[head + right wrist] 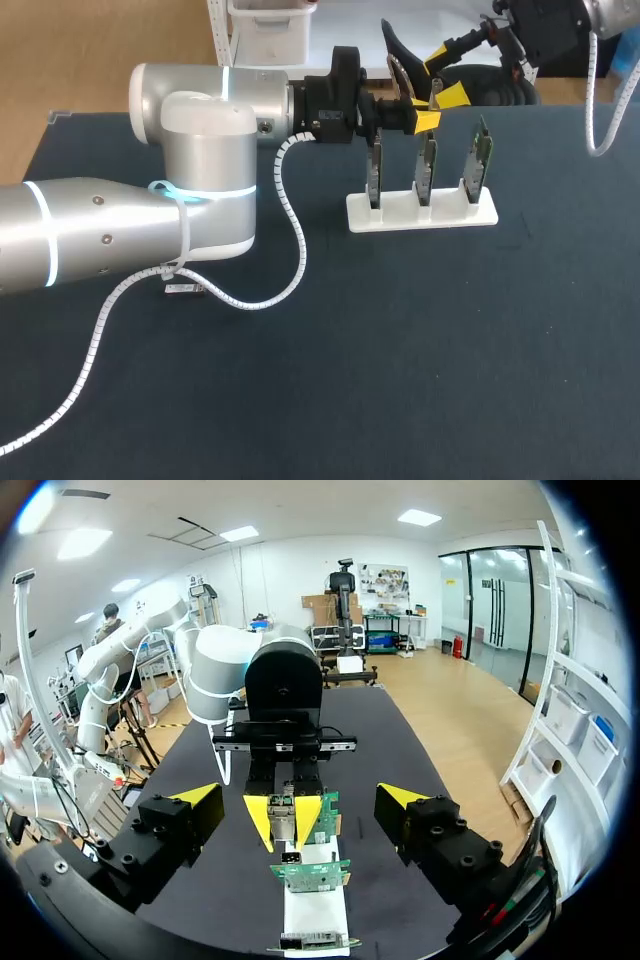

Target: Pick up the optical module with the left hand, and insert it into the network port with the right hand.

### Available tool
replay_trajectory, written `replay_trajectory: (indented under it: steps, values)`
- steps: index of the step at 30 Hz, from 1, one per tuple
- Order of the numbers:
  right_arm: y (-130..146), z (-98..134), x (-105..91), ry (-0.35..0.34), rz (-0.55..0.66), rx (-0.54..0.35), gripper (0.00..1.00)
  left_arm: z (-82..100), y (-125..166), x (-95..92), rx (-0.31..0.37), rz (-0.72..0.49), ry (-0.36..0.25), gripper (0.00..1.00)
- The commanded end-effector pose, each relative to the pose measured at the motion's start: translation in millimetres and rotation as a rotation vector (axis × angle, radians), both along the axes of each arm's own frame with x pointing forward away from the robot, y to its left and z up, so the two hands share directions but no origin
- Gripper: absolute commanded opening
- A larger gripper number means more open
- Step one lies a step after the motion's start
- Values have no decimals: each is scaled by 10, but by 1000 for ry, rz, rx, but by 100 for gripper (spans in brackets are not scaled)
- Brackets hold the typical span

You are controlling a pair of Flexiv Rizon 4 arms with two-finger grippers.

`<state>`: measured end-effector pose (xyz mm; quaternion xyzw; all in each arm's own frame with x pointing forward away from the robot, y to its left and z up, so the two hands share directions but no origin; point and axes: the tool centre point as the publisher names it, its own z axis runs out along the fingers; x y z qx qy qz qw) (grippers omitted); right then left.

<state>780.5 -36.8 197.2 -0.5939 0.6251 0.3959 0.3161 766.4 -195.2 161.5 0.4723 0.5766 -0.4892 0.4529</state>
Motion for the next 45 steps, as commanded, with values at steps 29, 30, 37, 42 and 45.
replay_trajectory:
  steps: [29, 30, 37, 42, 45]
  values:
    - [32, -19, -51, -6, -21, -1, 0, 1, -7, 17, 3, -2, 1, 0]
    - [33, -18, -53, -7, -18, 4, 0, 1, -7, 17, 3, -2, 1, 0]
    - [35, -30, -64, -3, -13, 5, 0, 1, -7, 17, 3, -2, 1, 0]
    - [30, -33, -72, -2, -10, 8, 0, 1, -7, 17, 3, -2, 1, 7]
    - [28, -33, -73, -1, -7, 9, 0, 1, -7, 17, 3, -2, 1, 100]
